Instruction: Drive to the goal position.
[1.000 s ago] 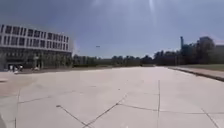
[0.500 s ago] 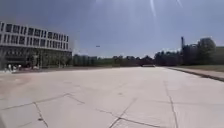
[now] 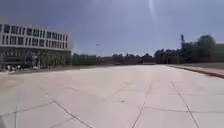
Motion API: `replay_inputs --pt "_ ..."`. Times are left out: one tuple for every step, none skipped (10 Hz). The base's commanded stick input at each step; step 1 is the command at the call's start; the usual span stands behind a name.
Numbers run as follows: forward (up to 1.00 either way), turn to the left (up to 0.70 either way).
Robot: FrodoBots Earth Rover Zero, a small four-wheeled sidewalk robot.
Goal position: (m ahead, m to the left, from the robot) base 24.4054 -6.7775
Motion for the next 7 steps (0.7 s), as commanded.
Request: replay_inputs --pt "0.85 0.0" --pt "0.85 0.0" --pt "0.85 0.0" --pt "0.85 0.0" --pt "0.85 0.0" --pt "0.85 0.0" --pt "0.85 0.0"
